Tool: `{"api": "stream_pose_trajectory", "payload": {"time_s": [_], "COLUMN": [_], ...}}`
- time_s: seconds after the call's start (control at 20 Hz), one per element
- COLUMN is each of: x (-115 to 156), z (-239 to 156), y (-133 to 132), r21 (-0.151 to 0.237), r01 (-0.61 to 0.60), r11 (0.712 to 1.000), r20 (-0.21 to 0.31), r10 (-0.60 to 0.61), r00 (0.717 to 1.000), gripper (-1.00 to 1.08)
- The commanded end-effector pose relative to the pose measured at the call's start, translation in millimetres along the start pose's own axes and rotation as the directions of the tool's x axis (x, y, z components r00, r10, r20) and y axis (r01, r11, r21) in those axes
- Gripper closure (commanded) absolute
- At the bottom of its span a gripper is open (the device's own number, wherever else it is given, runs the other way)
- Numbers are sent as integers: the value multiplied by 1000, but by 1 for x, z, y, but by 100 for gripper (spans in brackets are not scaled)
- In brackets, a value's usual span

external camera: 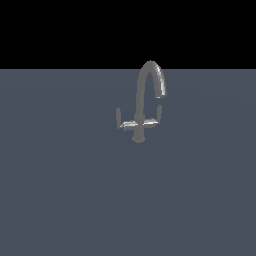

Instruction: Turn on the faucet by rotating a designated handle.

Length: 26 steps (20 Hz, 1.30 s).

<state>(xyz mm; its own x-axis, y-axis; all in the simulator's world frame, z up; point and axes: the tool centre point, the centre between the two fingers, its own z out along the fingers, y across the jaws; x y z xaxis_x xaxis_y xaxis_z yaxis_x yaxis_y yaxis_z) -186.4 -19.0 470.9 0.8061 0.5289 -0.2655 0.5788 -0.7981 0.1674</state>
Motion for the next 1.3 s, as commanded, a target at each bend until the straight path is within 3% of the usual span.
{"api": "stream_pose_trajectory", "payload": {"time_s": [0.0,0.3,0.6,0.9,1.25], "x": [6,23,40,59,81], "z": [4,14,25,36,50], "y": [6,20,33,46,58], "r21": [-14,-28,-13,29,112], "r01": [78,260,433,588,733], "r11": [997,965,901,808,671], "r20": [37,130,224,312,398], "r10": [-77,-255,-420,-566,-706], "r00": [996,958,880,763,586], "gripper": [108,108,108,108,108]}}
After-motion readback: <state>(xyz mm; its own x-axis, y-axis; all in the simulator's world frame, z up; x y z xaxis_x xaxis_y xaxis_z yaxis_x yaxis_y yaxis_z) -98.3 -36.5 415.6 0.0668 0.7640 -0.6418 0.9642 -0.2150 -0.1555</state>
